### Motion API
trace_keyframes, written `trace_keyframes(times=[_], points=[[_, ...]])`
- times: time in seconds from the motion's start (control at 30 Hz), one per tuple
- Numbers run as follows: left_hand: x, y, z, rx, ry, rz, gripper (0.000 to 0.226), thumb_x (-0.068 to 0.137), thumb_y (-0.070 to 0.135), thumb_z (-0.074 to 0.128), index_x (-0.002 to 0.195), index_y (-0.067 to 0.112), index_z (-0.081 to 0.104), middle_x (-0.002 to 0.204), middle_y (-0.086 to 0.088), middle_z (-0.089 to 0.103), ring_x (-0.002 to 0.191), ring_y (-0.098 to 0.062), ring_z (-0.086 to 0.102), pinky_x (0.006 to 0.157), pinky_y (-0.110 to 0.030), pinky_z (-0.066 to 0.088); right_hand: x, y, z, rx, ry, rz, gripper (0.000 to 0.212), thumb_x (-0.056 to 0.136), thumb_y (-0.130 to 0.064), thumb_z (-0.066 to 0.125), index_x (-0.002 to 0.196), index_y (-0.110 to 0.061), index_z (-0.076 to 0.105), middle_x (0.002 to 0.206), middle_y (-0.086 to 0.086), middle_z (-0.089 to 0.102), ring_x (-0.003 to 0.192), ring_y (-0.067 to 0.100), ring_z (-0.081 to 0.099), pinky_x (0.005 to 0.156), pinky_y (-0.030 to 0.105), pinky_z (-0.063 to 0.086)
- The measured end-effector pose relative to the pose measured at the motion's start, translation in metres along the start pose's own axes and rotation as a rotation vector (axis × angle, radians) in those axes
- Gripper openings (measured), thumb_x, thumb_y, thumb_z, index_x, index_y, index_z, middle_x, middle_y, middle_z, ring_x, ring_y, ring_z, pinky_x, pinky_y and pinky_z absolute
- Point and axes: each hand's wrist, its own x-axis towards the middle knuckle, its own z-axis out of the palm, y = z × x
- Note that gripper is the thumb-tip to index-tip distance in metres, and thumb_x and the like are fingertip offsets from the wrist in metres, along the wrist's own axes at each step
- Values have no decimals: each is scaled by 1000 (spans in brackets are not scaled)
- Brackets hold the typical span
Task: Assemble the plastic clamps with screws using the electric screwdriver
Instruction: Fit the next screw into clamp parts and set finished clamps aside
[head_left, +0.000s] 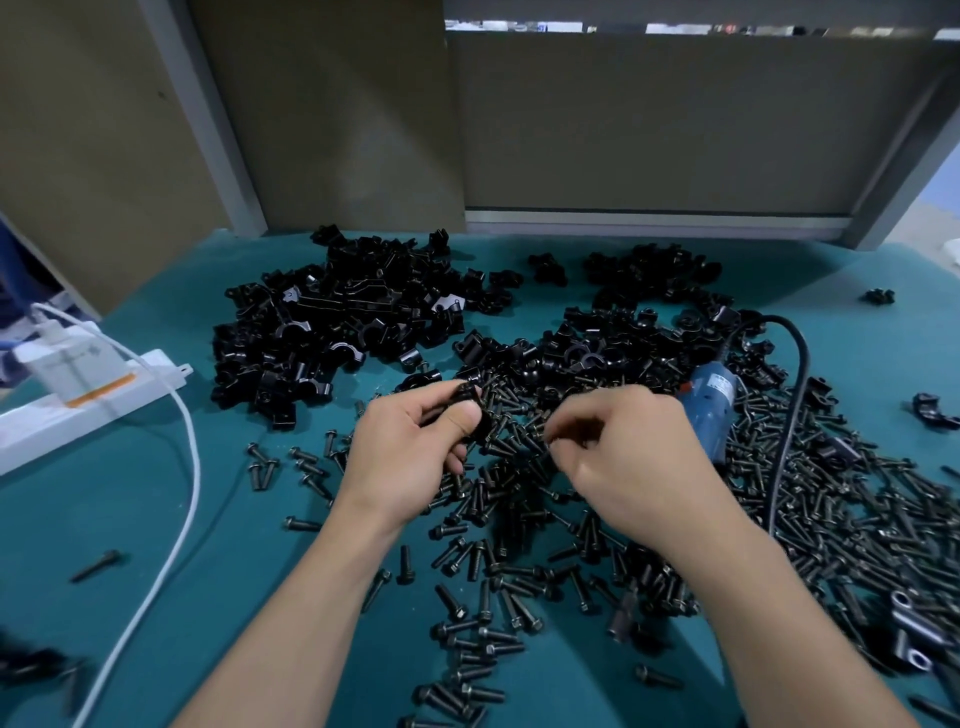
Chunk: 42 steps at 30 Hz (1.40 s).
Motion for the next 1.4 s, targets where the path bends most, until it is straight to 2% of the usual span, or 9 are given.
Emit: trace_keyframes(times=[0.1, 0.27, 0.43, 0.77, 0.9, 1.03, 1.17, 1.3, 1.4], points=[[1, 2, -1, -78, 82, 18, 25, 99, 12, 69, 114, 31, 76, 83, 7, 80, 57, -6, 62, 57, -18, 54, -4, -6, 10, -96, 0, 2, 25, 95, -21, 69, 113, -38, 74, 94, -20, 64, 51, 1, 53, 50, 9, 39], [8, 10, -17, -294, 261, -3, 19, 101, 8, 65, 114, 15, 77, 90, -4, 80, 56, -6, 59, 52, -17, 50, -18, -27, 32, -92, -248, -116, 14, 94, -22, 71, 97, -33, 79, 95, -17, 73, 73, 1, 64, 71, 18, 59], [9, 12, -21, -347, 315, -15, 16, 101, 10, 66, 109, 16, 78, 90, -5, 79, 56, -6, 58, 52, -17, 50, -28, -41, 47, -165, -418, -212, 17, 94, -17, 65, 97, -27, 79, 93, -10, 75, 84, 12, 67, 80, 32, 60], [8, 9, -14, -278, 250, 14, 20, 100, 8, 67, 104, 23, 80, 86, 0, 78, 59, -7, 58, 53, -18, 50, -34, -46, 46, -249, -452, -212, 16, 99, -18, 61, 85, -22, 53, 93, -3, 60, 82, 21, 59, 71, 39, 53], [6, 8, -10, -230, 220, 42, 19, 99, 8, 68, 110, 19, 79, 87, -4, 77, 59, -7, 58, 54, -18, 51, -31, -47, 35, -255, -463, -161, 6, 96, -21, 63, 91, -23, 62, 90, 0, 67, 81, 24, 63, 70, 38, 55], [6, 5, -10, -211, 223, 53, 21, 100, 8, 67, 117, 12, 79, 93, -12, 78, 59, -6, 58, 54, -17, 51, -36, -51, 35, -364, -445, -200, 19, 94, -19, 66, 79, -23, 55, 81, -1, 61, 73, 22, 56, 65, 32, 39], [6, 3, -10, -211, 215, 51, 22, 100, 9, 68, 119, 12, 78, 94, -11, 79, 59, -6, 59, 54, -17, 51, -36, -48, 40, -366, -440, -201, 12, 94, -13, 64, 89, -22, 58, 87, -1, 63, 79, 24, 61, 68, 35, 46], [5, 3, -8, -197, 195, 56, 24, 99, 10, 68, 120, 18, 77, 90, -4, 80, 58, -6, 59, 54, -17, 51, -28, -40, 40, -158, -388, -85, 12, 101, -21, 55, 90, -26, 55, 82, 2, 67, 68, 24, 64, 58, 42, 53], [3, 4, -6, -168, 160, 84, 32, 99, 11, 69, 95, 40, 83, 86, -3, 79, 59, -7, 60, 54, -18, 51, -16, -31, 31, 162, -264, 48, 22, 104, -30, 55, 83, -31, 61, 72, -2, 72, 47, 9, 57, 47, 33, 54]])
